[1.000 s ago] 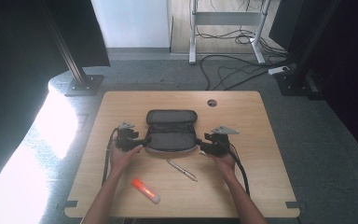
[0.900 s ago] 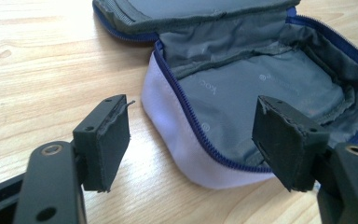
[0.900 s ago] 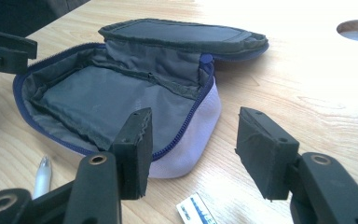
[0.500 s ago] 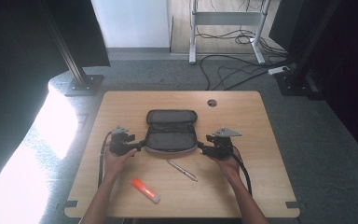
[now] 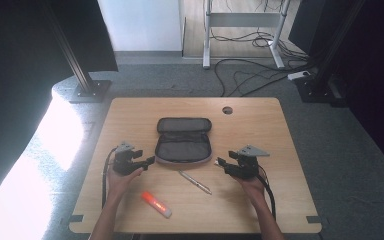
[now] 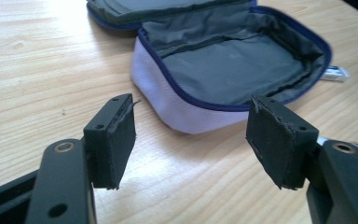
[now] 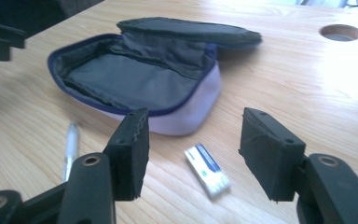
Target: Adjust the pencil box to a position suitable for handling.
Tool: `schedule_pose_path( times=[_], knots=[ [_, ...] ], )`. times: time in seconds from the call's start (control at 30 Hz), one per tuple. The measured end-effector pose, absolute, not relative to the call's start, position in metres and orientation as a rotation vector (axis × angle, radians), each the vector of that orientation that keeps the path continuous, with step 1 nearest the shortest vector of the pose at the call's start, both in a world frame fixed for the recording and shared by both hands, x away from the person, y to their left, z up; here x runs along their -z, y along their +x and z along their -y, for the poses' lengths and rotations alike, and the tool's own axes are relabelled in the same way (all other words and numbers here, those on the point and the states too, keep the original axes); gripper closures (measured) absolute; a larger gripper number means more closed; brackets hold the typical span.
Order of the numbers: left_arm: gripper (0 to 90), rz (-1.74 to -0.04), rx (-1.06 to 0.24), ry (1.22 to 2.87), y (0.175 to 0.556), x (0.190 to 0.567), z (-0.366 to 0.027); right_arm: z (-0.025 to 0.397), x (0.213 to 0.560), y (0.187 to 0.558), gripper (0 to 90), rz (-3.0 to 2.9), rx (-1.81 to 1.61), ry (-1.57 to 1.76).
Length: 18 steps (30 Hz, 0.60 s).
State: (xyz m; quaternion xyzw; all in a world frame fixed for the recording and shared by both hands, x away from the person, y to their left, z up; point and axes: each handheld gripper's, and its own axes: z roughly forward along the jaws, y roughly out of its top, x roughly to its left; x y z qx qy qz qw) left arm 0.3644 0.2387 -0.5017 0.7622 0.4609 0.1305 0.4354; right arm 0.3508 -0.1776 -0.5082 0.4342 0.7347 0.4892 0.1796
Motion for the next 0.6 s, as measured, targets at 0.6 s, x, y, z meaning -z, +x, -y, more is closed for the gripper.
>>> schedule_pose_path(
  times=[0.6],
  knots=[
    [33.2, -1.175, -0.34, 1.91, 0.331, 0.516, -0.264, 0.203, 0.516, 0.331, 41.3, -2.093, -1.311, 1.207]
  ],
)
